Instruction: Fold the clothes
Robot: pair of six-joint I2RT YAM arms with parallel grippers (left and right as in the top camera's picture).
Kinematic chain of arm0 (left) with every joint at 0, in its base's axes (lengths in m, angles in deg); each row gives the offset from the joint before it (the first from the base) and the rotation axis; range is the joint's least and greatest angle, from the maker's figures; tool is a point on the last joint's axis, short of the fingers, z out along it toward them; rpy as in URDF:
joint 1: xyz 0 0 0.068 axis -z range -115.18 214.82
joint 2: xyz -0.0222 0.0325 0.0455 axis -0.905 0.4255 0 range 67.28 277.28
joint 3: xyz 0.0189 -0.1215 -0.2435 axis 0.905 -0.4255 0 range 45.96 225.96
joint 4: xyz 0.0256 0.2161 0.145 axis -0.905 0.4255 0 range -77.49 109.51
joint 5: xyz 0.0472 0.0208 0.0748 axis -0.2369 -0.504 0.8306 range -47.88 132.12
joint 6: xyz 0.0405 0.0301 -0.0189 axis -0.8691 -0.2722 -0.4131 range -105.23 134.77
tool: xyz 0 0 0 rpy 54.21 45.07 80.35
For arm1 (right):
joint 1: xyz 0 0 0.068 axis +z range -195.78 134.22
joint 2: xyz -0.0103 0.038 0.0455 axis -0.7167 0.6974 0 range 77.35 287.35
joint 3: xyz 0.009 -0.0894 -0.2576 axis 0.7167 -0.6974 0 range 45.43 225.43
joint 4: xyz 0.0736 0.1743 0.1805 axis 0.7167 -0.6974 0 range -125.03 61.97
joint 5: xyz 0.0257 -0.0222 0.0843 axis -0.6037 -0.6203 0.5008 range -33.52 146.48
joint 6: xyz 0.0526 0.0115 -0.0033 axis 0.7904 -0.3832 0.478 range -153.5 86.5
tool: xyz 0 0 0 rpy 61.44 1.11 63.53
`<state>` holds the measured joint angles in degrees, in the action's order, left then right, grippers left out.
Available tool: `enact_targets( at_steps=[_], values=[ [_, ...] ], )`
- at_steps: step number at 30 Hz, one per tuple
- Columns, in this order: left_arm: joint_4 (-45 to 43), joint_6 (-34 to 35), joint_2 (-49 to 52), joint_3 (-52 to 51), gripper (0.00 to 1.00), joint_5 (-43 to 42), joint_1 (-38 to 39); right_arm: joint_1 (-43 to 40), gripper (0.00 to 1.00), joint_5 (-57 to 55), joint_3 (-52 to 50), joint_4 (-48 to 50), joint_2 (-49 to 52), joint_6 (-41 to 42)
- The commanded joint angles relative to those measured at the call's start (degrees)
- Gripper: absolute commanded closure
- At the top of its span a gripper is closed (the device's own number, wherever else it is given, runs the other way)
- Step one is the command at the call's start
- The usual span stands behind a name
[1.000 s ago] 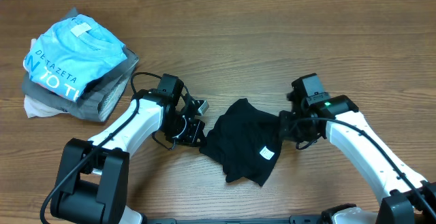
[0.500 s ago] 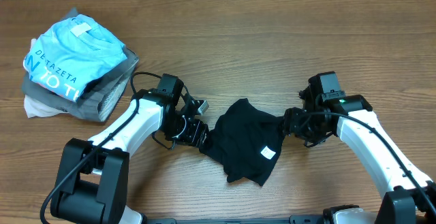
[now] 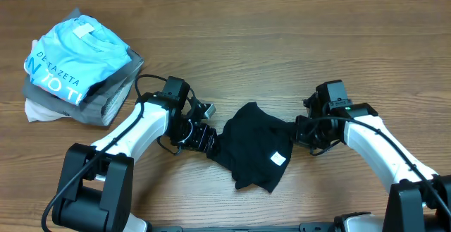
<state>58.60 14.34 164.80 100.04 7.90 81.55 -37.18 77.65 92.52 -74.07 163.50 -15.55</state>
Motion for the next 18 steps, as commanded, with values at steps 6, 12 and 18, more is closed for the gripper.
enact_targets(
  at_steps=[6, 12, 18],
  values=[
    [-0.22, -0.83, 0.09, 0.13, 0.36, 0.11, -0.22, -2.38, 0.96, -7.89, 7.19, 1.05, -1.07, -0.15],
    [-0.44, -0.83, 0.09, 0.13, 0.36, 0.11, -0.22, -2.4, 0.5, -9.75, 7.43, -1.55, -1.07, 2.1],
    [-0.48, -0.83, 0.09, 0.13, 0.35, 0.11, -0.22, -2.8, 0.5, 3.96, 7.43, -11.74, -2.1, -1.57]
  ],
)
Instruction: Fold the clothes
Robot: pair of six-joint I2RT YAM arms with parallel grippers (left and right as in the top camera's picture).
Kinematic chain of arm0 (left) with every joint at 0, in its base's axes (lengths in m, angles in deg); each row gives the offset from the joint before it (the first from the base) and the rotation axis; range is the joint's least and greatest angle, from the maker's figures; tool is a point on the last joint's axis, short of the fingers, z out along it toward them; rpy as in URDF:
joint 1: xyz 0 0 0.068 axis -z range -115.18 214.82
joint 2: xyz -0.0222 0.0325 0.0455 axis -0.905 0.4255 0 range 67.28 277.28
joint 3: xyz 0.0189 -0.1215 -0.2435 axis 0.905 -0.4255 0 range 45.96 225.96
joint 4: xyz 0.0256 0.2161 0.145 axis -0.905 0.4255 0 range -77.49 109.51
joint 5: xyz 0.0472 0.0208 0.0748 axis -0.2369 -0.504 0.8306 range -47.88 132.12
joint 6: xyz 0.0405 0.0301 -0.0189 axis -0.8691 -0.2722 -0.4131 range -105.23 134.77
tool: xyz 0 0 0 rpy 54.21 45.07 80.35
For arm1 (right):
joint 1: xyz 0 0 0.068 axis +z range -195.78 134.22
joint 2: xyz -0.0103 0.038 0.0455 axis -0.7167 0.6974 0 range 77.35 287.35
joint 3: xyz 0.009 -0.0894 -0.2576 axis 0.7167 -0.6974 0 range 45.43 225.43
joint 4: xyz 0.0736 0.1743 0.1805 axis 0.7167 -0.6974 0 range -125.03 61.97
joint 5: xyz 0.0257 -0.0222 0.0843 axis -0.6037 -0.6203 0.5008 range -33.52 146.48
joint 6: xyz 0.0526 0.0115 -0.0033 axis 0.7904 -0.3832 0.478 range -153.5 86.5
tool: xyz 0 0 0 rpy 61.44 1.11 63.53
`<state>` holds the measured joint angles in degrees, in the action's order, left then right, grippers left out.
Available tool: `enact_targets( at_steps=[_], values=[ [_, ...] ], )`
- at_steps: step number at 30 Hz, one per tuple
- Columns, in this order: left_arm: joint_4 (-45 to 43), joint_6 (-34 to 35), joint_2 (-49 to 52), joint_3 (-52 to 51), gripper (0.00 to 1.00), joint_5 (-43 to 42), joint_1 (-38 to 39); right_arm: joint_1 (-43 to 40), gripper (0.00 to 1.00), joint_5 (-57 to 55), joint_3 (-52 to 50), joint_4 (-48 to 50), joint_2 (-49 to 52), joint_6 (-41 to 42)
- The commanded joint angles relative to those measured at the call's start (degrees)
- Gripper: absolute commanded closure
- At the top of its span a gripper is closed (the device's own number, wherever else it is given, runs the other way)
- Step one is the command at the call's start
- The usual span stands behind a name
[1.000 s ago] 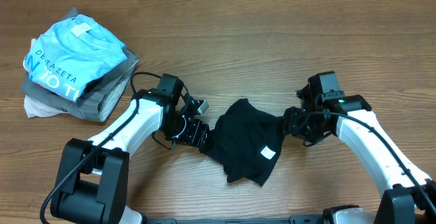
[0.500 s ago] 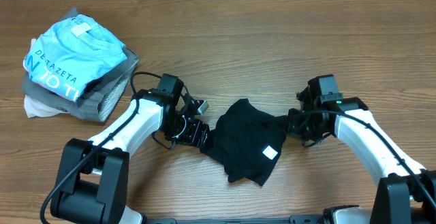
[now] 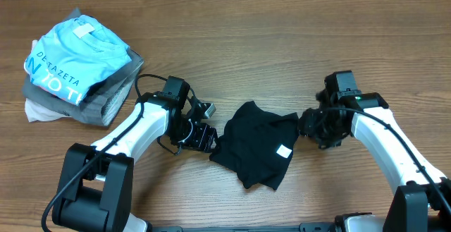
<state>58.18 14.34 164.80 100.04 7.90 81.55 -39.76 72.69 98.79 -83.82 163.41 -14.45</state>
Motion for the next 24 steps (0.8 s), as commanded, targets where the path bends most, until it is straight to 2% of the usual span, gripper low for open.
enact_targets(
  at_steps=[1, 5, 7, 9, 14, 17, 19, 21, 22, 24],
  values=[
    [-0.09, -0.85, 0.09, 0.13, 0.35, 0.13, -0.22, 0.02, 0.5, 11.47, 1.14, -4.35, -2.4, -2.95],
    [-0.5, -0.85, 0.09, 0.13, 0.33, 0.11, -0.22, 2.01, 0.48, 14.29, 1.01, -10.86, -2.82, -2.93],
    [-0.76, -0.83, 0.09, 0.13, 0.32, 0.09, -0.22, 3.85, 0.46, 16.57, 0.42, -11.17, -2.82, -2.93],
    [-0.96, -0.83, 0.09, 0.13, 0.32, 0.04, -0.2, 6.45, 0.44, 17.86, -0.76, -9.55, -2.8, -2.05],
    [-0.92, -0.68, 0.09, 0.13, 0.32, -0.42, -0.22, 13.9, 0.44, 18.01, -4.59, -1.53, -2.64, 6.25],
    [-0.85, -0.68, 0.09, 0.13, 0.32, -1.03, -0.22, 16.37, 0.51, 17.99, -5.33, 0.0, -2.64, 8.81],
    [-0.87, -0.68, 0.09, 0.13, 0.32, -1.42, -0.22, 16.79, 0.62, 18.01, -5.35, -0.92, -2.64, 9.11],
    [-0.85, -0.68, 0.09, 0.13, 0.32, -1.42, -0.22, 16.79, 0.63, 17.92, -5.35, -3.1, -2.64, 8.94],
    [-0.87, -0.68, 0.09, 0.13, 0.32, -1.42, -0.22, 16.79, 0.6, 17.88, -5.35, -4.2, -2.64, 8.07],
    [-0.9, -0.7, 0.09, 0.13, 0.32, -1.4, -0.22, 16.79, 0.45, 16.24, -5.35, -6.51, -2.64, 6.78]
  ],
)
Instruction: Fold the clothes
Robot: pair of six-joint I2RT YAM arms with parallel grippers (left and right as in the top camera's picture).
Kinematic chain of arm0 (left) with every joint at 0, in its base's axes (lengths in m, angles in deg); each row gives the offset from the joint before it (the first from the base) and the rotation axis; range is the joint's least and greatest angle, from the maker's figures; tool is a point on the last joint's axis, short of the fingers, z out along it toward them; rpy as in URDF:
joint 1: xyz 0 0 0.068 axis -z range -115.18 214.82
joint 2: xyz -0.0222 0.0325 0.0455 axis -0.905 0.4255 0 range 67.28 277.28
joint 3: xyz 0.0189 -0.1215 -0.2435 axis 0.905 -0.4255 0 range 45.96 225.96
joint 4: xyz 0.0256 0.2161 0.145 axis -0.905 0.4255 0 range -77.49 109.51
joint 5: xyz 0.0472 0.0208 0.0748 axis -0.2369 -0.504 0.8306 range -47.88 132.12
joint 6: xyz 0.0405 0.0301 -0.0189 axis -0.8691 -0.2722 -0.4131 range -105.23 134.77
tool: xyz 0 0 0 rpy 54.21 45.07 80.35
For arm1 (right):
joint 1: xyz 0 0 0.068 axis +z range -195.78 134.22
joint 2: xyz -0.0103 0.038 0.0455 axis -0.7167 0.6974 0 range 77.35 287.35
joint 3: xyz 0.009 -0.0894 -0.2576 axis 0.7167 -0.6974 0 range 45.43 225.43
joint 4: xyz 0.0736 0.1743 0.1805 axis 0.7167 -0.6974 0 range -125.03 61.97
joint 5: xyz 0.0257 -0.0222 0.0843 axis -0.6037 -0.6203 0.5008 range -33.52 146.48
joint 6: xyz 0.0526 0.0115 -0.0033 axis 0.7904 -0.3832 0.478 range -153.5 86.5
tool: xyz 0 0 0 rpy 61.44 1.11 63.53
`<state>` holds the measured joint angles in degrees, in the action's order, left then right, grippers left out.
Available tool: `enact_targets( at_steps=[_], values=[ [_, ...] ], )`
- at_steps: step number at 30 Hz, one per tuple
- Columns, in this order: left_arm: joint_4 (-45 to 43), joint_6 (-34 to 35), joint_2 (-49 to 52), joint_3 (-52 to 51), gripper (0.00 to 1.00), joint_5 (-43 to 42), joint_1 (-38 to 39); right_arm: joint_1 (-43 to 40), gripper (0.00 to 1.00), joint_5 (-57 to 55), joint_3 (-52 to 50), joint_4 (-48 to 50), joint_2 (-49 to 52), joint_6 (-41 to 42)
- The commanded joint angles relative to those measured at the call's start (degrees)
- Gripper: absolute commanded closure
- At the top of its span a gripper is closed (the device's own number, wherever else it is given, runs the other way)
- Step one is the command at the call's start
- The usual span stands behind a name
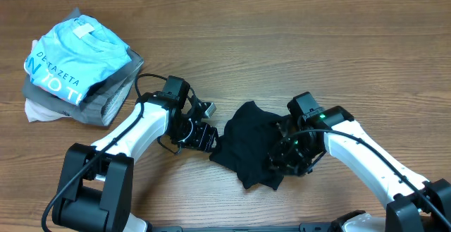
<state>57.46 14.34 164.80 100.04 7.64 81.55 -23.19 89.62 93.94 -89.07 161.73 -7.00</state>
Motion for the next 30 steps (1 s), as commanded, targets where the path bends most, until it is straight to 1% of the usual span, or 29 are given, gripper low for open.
enact_targets(
  at_steps=[1, 4, 8, 15, 16, 18, 19, 20, 21, 23, 30],
  values=[
    [-0.17, -0.7, 0.09, 0.13, 0.32, -1.14, -0.22, 0.22, 0.42, -2.51, -0.5, -2.38, -0.96, -1.01],
    [-0.17, -0.7, 0.09, 0.13, 0.32, -1.14, -0.22, 0.17, 0.4, -6.14, -0.5, -3.93, -0.96, -1.01],
    [-0.2, -0.7, 0.09, 0.13, 0.32, -1.14, -0.22, 0.22, 0.38, -5.4, -0.52, -3.52, -0.96, -0.9],
    [-0.2, -0.7, 0.09, 0.13, 0.32, -1.14, -0.22, 0.22, 0.4, -3.54, -2.21, 2.84, -0.9, 2.78],
    [-0.2, -0.7, 0.09, 0.13, 0.32, -1.14, -0.22, 0.22, 0.44, -2.95, -2.43, 3.43, -0.9, 3.17],
    [-0.2, -0.7, 0.09, 0.13, 0.33, -1.14, -0.22, 0.24, 0.69, -2.36, -2.56, 3.56, -0.9, 3.13],
    [-0.2, -0.7, 0.09, 0.13, 0.32, -1.14, -0.22, 0.22, 0.8, -2.47, -2.56, 3.23, -0.9, 3.06],
    [-0.2, -0.7, 0.09, 0.13, 0.33, -1.14, -0.22, 0.22, 0.89, -2.4, -2.56, 2.75, -0.9, 2.54],
    [-0.2, -0.7, 0.09, 0.13, 0.32, -1.14, -0.22, 0.22, 0.94, -2.45, -2.56, 2.23, -0.92, 1.84],
    [-0.2, -0.7, 0.09, 0.13, 0.32, -1.14, -0.22, 0.17, 0.96, -3.67, -2.54, 1.05, -0.92, 0.24],
    [-0.2, -0.7, 0.09, 0.13, 0.32, -1.11, -0.22, -4.57, 0.96, -17.2, -1.77, -4.33, -1.64, 0.09]
  ],
)
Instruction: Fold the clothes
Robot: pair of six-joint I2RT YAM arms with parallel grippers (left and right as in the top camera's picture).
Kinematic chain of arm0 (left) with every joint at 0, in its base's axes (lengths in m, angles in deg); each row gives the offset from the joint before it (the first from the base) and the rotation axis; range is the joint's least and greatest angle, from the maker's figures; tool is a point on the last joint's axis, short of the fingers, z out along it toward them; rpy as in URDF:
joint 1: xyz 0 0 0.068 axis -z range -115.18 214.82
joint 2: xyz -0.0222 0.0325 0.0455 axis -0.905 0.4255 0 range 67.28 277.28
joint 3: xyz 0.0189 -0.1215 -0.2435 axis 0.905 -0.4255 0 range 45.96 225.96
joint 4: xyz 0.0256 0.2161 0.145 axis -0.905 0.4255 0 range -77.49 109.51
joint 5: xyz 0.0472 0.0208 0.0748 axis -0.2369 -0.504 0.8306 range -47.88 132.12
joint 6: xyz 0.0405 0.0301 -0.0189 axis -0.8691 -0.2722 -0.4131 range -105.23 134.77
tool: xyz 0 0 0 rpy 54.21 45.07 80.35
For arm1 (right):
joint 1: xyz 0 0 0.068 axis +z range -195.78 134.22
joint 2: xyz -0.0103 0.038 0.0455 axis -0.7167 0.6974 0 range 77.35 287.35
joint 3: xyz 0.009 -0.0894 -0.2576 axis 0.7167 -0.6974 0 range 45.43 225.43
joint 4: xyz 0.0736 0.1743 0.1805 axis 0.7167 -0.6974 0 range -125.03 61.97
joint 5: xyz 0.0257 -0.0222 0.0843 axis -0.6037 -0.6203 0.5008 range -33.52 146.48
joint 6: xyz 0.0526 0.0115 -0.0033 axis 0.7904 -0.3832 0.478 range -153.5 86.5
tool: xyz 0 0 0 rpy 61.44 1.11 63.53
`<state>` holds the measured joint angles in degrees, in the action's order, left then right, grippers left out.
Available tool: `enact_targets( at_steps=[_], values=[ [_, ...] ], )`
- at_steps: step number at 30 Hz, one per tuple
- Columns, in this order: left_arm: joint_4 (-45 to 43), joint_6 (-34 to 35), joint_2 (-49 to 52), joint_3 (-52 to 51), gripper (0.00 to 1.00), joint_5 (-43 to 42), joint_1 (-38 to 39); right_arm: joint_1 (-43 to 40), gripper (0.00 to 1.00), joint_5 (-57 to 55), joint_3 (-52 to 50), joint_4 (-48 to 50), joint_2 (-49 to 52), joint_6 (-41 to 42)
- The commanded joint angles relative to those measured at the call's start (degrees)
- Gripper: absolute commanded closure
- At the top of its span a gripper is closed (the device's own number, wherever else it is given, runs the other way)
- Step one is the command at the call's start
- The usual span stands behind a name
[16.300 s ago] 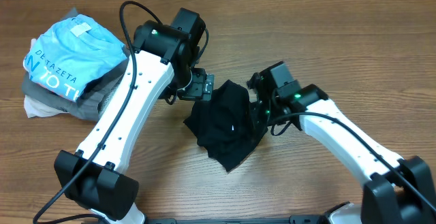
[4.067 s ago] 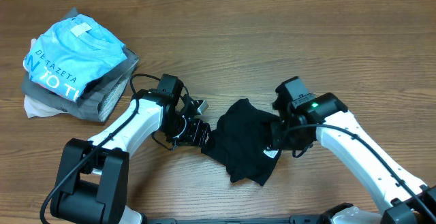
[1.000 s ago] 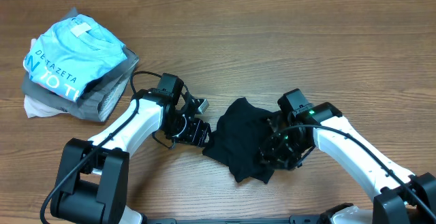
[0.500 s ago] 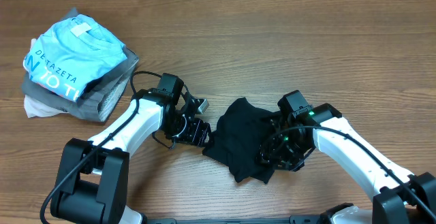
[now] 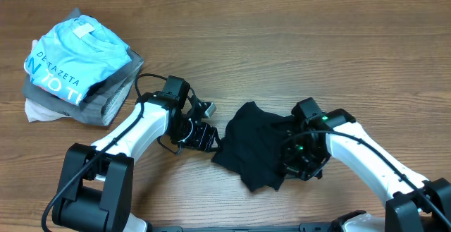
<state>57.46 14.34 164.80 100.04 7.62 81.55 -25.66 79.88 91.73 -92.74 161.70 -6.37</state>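
A crumpled black garment [image 5: 250, 144] lies at the middle of the wooden table. My left gripper [image 5: 210, 139] is at its left edge, shut on the cloth there. My right gripper [image 5: 294, 160] points down onto the garment's lower right part and is shut on a bunch of cloth; the wrist hides most of the fingers. The garment's white label is out of sight under the right arm.
At the far left stands a pile of folded clothes: a light blue printed shirt [image 5: 74, 56] on top, grey cloth [image 5: 106, 104] beneath, a white piece [image 5: 39, 111] sticking out at the bottom. Bare wooden table [image 5: 282, 49] stretches behind the arms.
My right gripper has shifted a little to the right on the garment's lower right part, and the cloth's right side has come with it. The left gripper has not moved.
My left gripper held the garment's left edge throughout. The right gripper first held the right corner, then was farther right with the cloth stretched and its white label showing. It then stood over that label at the lower right, and now has drawn that part slightly rightward.
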Motion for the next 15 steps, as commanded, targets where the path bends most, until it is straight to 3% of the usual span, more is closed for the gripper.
enact_targets(
  at_steps=[1, 6, 7, 9, 10, 15],
  values=[
    [-0.22, -0.7, 0.09, 0.13, 0.32, -1.09, -0.22, -3.21, 0.96, -8.87, 0.44, -1.01, -1.95, -0.55],
    [-0.22, -0.7, 0.09, 0.13, 0.32, -1.16, -0.22, -6.73, 0.96, -12.68, 0.44, -1.29, -2.34, -0.61],
    [-0.2, -0.68, 0.09, 0.13, 0.32, -1.77, -0.2, -6.75, 0.9, -12.68, 0.44, -1.25, -2.34, -0.66],
    [-0.2, -0.92, 0.09, 0.13, 0.32, -5.44, -0.2, -6.75, 0.57, -12.55, 0.44, -1.33, -2.34, -1.03],
    [-0.24, -0.92, 0.09, 0.13, 0.32, -7.61, -0.2, -6.75, 0.51, -11.72, 0.44, -1.49, -2.36, -1.33],
    [-0.11, -0.7, 0.09, 0.07, 0.3, -19.21, 1.33, -6.82, 0.46, -5.77, 0.46, -2.58, -5.11, -1.57]
  ],
)
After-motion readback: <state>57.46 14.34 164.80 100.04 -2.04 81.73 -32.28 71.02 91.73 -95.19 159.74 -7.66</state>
